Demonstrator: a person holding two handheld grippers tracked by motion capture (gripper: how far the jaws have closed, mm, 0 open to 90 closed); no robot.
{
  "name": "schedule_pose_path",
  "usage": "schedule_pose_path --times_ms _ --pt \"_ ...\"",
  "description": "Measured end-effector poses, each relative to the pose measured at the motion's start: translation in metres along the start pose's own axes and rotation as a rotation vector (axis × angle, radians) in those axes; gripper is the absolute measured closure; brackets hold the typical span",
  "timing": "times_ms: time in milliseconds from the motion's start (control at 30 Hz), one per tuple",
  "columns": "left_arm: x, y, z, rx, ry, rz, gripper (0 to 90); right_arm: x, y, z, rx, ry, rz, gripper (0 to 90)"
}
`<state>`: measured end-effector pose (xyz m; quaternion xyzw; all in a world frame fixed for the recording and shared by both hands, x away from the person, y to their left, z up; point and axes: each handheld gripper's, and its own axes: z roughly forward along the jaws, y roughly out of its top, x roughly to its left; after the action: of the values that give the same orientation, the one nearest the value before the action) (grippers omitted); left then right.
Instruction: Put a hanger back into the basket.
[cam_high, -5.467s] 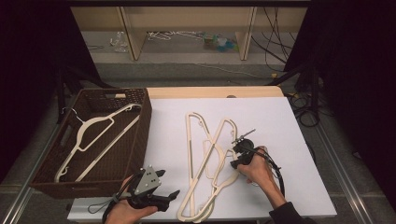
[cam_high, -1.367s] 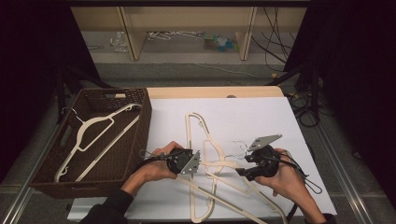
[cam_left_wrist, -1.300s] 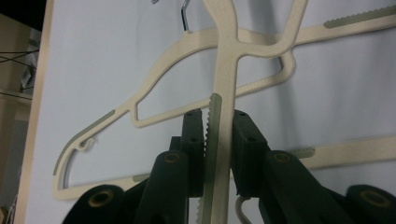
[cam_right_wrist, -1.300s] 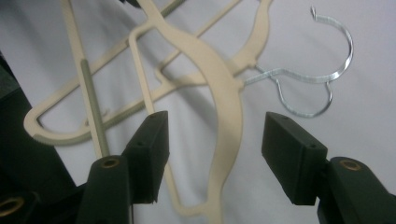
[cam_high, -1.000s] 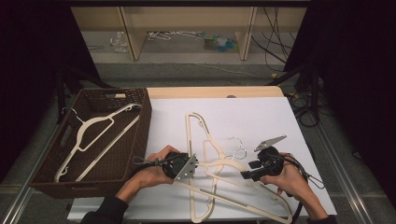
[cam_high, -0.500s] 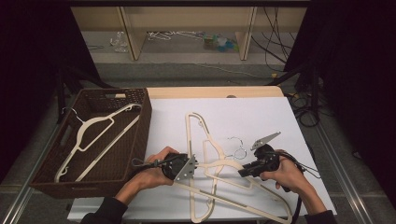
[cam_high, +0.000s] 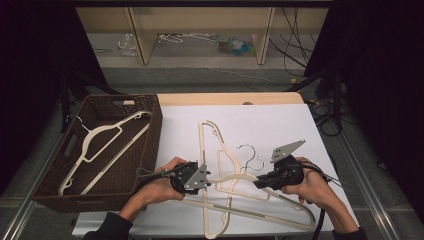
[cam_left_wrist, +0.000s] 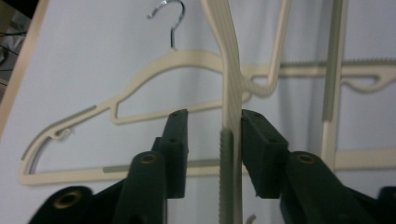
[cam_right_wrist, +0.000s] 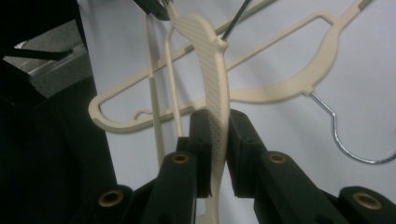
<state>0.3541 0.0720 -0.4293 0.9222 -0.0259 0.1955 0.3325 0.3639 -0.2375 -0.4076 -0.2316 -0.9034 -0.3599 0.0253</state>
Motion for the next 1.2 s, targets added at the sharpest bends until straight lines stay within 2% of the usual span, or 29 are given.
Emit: schedule_pose_path --times_ms 33,67,167,233,300,333,467,500,567,600,633,733,833,900,933,1067,1100,1133,1167,1200 --pt "0.001 0.004 -0.002 -0.034 -0.010 -0.035 59.8 0.001 0.001 0.000 0.001 0.001 -0.010 82.1" --pt "0.001 0.007 -0.003 -0.056 -0.023 -0.044 60.4 0.003 0.003 0.000 0.000 0.008 -0.031 82.3" --pt "0.001 0.018 -0.003 -0.110 -0.049 -0.078 59.8 0.009 0.006 -0.002 0.007 0.002 -0.044 82.6" --pt "-0.001 0.027 0.002 -0.125 -0.058 -0.095 59.8 0.012 0.007 -0.003 0.003 0.005 -0.066 83.0" --pt "-0.001 0.029 0.004 -0.130 -0.061 -0.100 60.3 0.014 0.007 -0.003 0.003 -0.009 -0.067 83.0" --pt "-0.001 0.032 0.006 -0.143 -0.065 -0.121 60.3 0.015 0.008 -0.004 0.009 -0.002 -0.068 83.0" --pt "0.001 0.042 0.013 -0.174 -0.089 -0.140 64.3 0.019 0.009 -0.004 0.009 -0.021 -0.089 83.1" --pt "0.002 0.047 0.015 -0.190 -0.106 -0.135 65.2 0.019 0.009 -0.005 0.013 -0.016 -0.088 83.1" --pt "0.002 0.048 0.015 -0.196 -0.110 -0.136 67.8 0.021 0.009 -0.005 0.012 -0.022 -0.100 83.1" --pt "0.002 0.050 0.015 -0.198 -0.110 -0.124 68.6 0.021 0.009 -0.005 0.015 -0.023 -0.098 83.1" --pt "0.001 0.051 0.016 -0.195 -0.121 -0.133 68.6 0.021 0.009 -0.005 0.015 -0.023 -0.098 83.1" --pt "0.002 0.052 0.016 -0.201 -0.122 -0.125 75.0 0.023 0.010 -0.005 0.016 -0.025 -0.109 83.0" --pt "0.004 0.051 0.015 -0.209 -0.139 -0.145 75.7 0.023 0.010 -0.005 0.014 -0.026 -0.122 82.9" --pt "0.004 0.051 0.013 -0.217 -0.150 -0.133 76.8 0.024 0.011 -0.005 0.017 -0.031 -0.119 82.7" --pt "0.004 0.051 0.010 -0.218 -0.176 -0.149 78.3 0.024 0.011 -0.006 0.012 -0.024 -0.126 81.8" --pt "0.002 0.050 0.005 -0.235 -0.193 -0.167 80.1 0.025 0.010 -0.012 -0.004 -0.029 -0.118 75.9" --pt "0.001 0.048 0.003 -0.246 -0.212 -0.206 81.4 0.025 0.010 -0.018 -0.022 -0.027 -0.106 72.5" --pt "0.001 0.048 0.003 -0.246 -0.212 -0.206 82.1 0.025 0.010 -0.018 -0.022 -0.027 -0.106 72.5" --pt "-0.002 0.048 -0.001 -0.260 -0.229 -0.234 83.2 0.025 0.008 -0.025 -0.047 -0.057 -0.107 69.5" --pt "-0.003 0.049 -0.003 -0.262 -0.239 -0.236 84.5 0.025 0.008 -0.029 -0.050 -0.062 -0.095 67.5"
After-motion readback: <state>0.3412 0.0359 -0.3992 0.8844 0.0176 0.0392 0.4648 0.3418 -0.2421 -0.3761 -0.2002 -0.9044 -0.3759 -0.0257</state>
